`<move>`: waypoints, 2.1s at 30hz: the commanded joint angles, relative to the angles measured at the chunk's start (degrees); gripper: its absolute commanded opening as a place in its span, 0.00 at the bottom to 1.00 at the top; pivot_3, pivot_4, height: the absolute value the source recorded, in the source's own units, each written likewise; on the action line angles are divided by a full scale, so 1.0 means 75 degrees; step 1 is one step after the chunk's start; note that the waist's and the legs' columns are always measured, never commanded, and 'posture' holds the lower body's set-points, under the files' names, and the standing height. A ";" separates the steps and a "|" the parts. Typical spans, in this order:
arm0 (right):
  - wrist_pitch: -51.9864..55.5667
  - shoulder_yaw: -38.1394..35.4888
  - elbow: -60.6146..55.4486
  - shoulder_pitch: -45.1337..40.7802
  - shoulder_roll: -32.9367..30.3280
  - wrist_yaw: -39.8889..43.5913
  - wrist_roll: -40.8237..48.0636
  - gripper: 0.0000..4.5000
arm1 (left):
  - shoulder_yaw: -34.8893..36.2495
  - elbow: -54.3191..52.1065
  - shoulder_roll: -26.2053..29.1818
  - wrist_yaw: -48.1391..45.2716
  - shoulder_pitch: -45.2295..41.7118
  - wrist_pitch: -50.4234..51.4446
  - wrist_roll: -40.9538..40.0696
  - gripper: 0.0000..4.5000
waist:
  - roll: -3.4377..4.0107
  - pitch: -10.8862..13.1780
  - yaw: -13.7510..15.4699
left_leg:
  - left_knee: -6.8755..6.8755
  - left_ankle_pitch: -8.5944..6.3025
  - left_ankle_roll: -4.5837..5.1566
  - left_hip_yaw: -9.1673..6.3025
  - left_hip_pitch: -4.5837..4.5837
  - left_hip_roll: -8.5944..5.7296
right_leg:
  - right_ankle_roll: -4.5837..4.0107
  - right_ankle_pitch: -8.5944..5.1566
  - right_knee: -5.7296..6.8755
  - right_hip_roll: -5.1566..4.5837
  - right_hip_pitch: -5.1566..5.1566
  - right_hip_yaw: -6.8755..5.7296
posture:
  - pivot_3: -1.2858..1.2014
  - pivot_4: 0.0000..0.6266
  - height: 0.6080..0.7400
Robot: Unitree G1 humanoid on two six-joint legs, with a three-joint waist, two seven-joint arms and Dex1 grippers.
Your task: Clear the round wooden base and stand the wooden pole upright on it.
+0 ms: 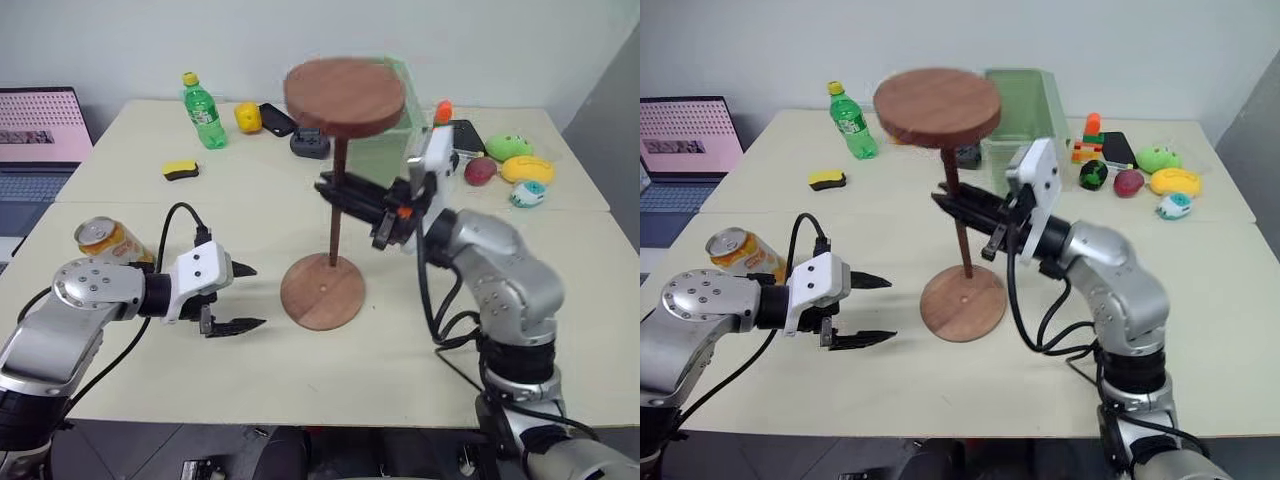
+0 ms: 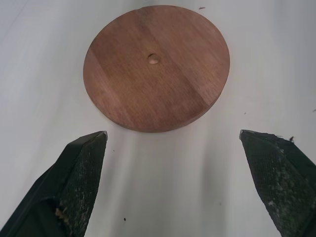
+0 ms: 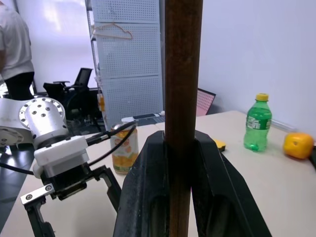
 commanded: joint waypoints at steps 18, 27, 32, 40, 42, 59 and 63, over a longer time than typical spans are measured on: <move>-0.2275 0.1098 0.1361 0.0544 -0.0012 -0.0013 -0.0559 0.05 | -0.0174 -0.0124 0.0059 -0.0032 -0.0180 -0.0113 0.0277 1.00 | 0.0000 0.0000 -0.0043 | 0.0000 0.0000 0.0000 -0.0003 0.0002 0.0003 | 0.0000 -0.0001 0.0005 0.0006 0.0000 -0.0002 | 0.52 0.24 1.00; -0.2442 0.1335 0.1408 0.0753 -0.0033 -0.0036 -0.0596 0.05 | -0.0181 0.0013 0.0080 -0.0108 -0.0216 -0.0219 0.0323 1.00 | 0.0000 0.0000 -0.0044 | 0.0000 0.0000 0.0000 -0.0003 0.0002 0.0004 | 0.0000 -0.0001 0.0006 0.0006 0.0000 -0.0001 | 0.52 0.24 1.00; -0.2444 0.1432 0.1387 0.0883 -0.0072 -0.0024 -0.0584 0.05 | -0.0161 0.0010 0.0073 -0.0126 -0.0219 -0.0221 0.0329 1.00 | -0.0001 -0.0001 -0.0047 | 0.0000 0.0000 0.0000 -0.0002 0.0004 0.0003 | 0.0000 -0.0001 0.0009 0.0006 0.0000 0.0000 | 0.52 0.24 1.00; -0.2819 0.1587 0.1675 0.0982 -0.0087 -0.0108 -0.0855 0.05 | -0.0160 -0.0032 0.0051 -0.0135 -0.0186 -0.0217 0.0342 1.00 | -0.0001 -0.0001 -0.0047 | 0.0000 0.0000 0.0000 -0.0001 0.0007 0.0003 | 0.0000 -0.0001 0.0011 0.0006 0.0001 0.0001 | 0.52 0.24 1.00; -0.2862 0.1570 0.1736 0.0982 -0.0141 -0.0064 -0.0883 0.05 | -0.0158 -0.0034 0.0050 -0.0129 -0.0181 -0.0224 0.0347 1.00 | -0.0001 -0.0001 -0.0047 | 0.0000 0.0000 0.0000 -0.0001 0.0008 0.0003 | 0.0000 -0.0001 0.0014 0.0006 0.0001 0.0001 | 0.52 0.24 1.00; -0.2545 0.1711 0.1825 0.0975 -0.0429 0.0310 -0.0805 0.05 | -0.0244 0.0094 -0.0003 -0.0125 -0.0291 -0.0326 0.0477 1.00 | -0.0002 -0.0002 -0.0044 | 0.0001 0.0001 -0.0001 0.0000 0.0017 0.0002 | 0.0000 -0.0001 0.0024 0.0006 0.0004 0.0002 | 0.52 0.24 1.00; -0.2475 0.1796 0.1921 0.0986 -0.0387 0.0137 -0.0943 0.05 | -0.0224 0.0086 -0.0007 -0.0125 -0.0263 -0.0335 0.0479 1.00 | -0.0003 -0.0004 -0.0045 | 0.0001 0.0001 -0.0001 0.0000 0.0018 0.0002 | 0.0000 -0.0001 0.0024 0.0006 0.0005 0.0003 | 0.52 0.24 1.00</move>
